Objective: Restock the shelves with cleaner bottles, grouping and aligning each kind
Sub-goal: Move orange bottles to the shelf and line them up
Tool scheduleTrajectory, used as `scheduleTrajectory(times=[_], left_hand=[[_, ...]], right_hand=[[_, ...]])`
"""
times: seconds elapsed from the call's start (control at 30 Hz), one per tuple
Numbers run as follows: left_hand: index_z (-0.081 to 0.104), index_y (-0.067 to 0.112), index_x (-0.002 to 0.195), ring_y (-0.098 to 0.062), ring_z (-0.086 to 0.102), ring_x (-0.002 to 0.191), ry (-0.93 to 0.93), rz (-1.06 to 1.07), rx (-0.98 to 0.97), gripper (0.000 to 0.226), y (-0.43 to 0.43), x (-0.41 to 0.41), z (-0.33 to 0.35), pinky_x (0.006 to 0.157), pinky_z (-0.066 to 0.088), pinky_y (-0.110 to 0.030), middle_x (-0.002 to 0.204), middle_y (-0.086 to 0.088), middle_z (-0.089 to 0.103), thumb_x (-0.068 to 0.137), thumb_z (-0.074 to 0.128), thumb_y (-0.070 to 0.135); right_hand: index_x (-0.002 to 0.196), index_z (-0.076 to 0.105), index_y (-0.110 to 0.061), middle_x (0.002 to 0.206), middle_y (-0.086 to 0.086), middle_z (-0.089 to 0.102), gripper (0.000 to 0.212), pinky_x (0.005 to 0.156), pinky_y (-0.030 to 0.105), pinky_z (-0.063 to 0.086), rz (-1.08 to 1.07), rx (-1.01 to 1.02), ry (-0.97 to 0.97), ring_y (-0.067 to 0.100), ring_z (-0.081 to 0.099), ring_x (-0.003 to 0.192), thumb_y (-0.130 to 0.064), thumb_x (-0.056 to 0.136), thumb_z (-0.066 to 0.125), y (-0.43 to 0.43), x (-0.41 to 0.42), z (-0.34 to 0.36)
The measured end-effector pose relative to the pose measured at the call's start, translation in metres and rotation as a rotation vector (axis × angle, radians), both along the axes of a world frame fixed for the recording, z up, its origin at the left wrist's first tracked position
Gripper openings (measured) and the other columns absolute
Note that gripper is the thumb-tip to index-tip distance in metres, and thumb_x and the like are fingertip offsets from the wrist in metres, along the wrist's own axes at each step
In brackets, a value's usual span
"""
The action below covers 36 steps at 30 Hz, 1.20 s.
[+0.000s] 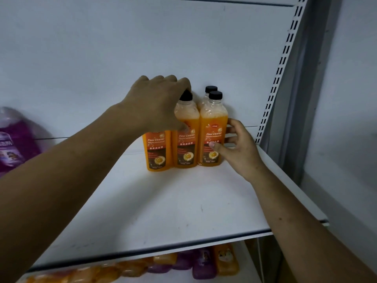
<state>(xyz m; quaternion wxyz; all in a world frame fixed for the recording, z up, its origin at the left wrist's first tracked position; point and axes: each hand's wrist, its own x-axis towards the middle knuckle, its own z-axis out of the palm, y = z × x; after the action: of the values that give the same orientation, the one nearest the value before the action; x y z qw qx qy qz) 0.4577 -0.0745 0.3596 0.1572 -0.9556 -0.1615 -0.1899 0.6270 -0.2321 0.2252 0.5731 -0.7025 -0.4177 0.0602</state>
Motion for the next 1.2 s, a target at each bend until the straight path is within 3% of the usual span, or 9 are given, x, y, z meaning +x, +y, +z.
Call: scheduleTrajectory(times=[0.1,0.23,0.47,0.57,0.67,0.8,1.1,1.2], left_hand=[[0.045,0.028,0.144,-0.026,0.063,0.111,-0.012,0.011,-0.045,0.087,0.001,-0.004,0.002,0.088,0.051,-0.044,0.122,0.0,0.065,0.076,0.078,0.069],[0.044,0.028,0.146,-0.024,0.063,0.113,-0.035,0.015,-0.055,0.085,-0.001,-0.002,-0.003,0.083,0.045,-0.038,0.126,0.002,0.065,0.078,0.079,0.065],[0.039,0.029,0.153,-0.028,0.049,0.134,-0.131,0.031,0.022,0.092,-0.009,-0.018,-0.004,0.105,0.044,-0.051,0.145,-0.003,0.053,0.078,0.074,0.072],[0.043,0.029,0.152,-0.03,0.046,0.138,-0.242,0.032,0.025,0.083,-0.019,-0.042,-0.007,0.108,0.043,-0.054,0.148,-0.003,0.051,0.083,0.068,0.068],[0.048,0.028,0.147,-0.031,0.049,0.131,-0.33,0.04,0.0,0.073,-0.028,-0.07,-0.017,0.101,0.044,-0.053,0.141,-0.003,0.054,0.085,0.064,0.064],[0.052,0.025,0.143,-0.032,0.053,0.124,-0.335,0.087,-0.038,0.067,-0.039,-0.098,-0.044,0.095,0.045,-0.052,0.136,-0.003,0.058,0.088,0.062,0.062],[0.052,0.031,0.142,-0.026,0.057,0.127,-0.212,0.213,-0.225,0.062,-0.069,-0.133,-0.113,0.102,0.045,-0.05,0.139,0.002,0.061,0.095,0.048,0.072],[0.053,0.031,0.142,-0.023,0.056,0.128,-0.221,0.183,-0.284,0.063,-0.082,-0.148,-0.124,0.104,0.047,-0.051,0.141,0.003,0.06,0.095,0.046,0.073]], right_hand=[[0.143,0.047,-0.032,0.134,-0.01,0.059,0.066,0.089,0.035,0.055,-0.014,-0.005,-0.016,0.015,0.061,0.118,-0.031,0.088,0.083,0.0,0.001,0.001],[0.143,0.046,-0.034,0.137,-0.008,0.059,0.063,0.085,0.028,0.053,-0.001,-0.008,-0.026,0.015,0.061,0.121,-0.032,0.09,0.08,-0.001,0.002,-0.001],[0.145,0.046,-0.031,0.135,-0.008,0.06,0.068,0.086,0.03,0.056,-0.043,-0.039,-0.028,0.012,0.062,0.117,-0.037,0.088,0.081,-0.008,0.001,0.003],[0.148,0.043,-0.031,0.136,-0.006,0.058,0.069,0.084,0.027,0.053,-0.119,-0.082,-0.103,0.013,0.061,0.114,-0.04,0.09,0.078,-0.018,0.0,0.012],[0.149,0.042,-0.032,0.139,-0.008,0.057,0.067,0.091,0.032,0.054,-0.163,-0.132,-0.211,0.011,0.058,0.116,-0.043,0.091,0.076,-0.036,-0.006,0.016],[0.144,0.048,-0.034,0.139,-0.007,0.058,0.062,0.097,0.038,0.054,-0.125,-0.201,-0.345,0.008,0.057,0.118,-0.047,0.09,0.073,-0.059,-0.022,0.014],[0.139,0.051,-0.038,0.133,-0.014,0.06,0.054,0.089,0.027,0.044,0.014,-0.286,-0.419,0.005,0.057,0.118,-0.049,0.091,0.072,-0.085,-0.067,-0.008],[0.138,0.051,-0.043,0.128,-0.021,0.057,0.052,0.079,0.015,0.04,-0.005,-0.336,-0.431,0.0,0.054,0.11,-0.051,0.091,0.071,-0.094,-0.092,-0.014]])
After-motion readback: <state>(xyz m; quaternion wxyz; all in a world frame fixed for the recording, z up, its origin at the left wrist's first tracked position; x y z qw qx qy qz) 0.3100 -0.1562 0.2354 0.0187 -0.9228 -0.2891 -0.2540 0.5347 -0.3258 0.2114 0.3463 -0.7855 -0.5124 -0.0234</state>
